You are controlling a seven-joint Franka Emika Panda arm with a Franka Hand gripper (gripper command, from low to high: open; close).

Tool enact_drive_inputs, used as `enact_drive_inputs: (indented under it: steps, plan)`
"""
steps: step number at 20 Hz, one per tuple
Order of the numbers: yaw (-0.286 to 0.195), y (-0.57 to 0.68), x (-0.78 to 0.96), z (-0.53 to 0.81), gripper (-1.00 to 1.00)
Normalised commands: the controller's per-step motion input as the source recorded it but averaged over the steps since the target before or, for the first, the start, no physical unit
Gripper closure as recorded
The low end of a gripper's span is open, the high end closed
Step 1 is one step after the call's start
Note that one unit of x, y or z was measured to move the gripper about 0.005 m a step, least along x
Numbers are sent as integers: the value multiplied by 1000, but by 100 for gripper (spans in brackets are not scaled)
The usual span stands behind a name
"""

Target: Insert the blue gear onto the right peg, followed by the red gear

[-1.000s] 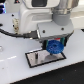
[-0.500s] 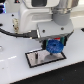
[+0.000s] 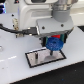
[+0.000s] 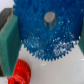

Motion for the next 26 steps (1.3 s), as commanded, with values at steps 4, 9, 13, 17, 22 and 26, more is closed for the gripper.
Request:
enact_drive_inputs:
  steps: [4,9,13,17,22,26]
  plan:
    - [0,-145,214,-94,100]
    - [0,-115,179,-107,100]
    - [0,-90,123,76,100]
    - [0,-147,262,382,100]
    - [0,-146,238,390,100]
    - [0,-88,199,27,100]
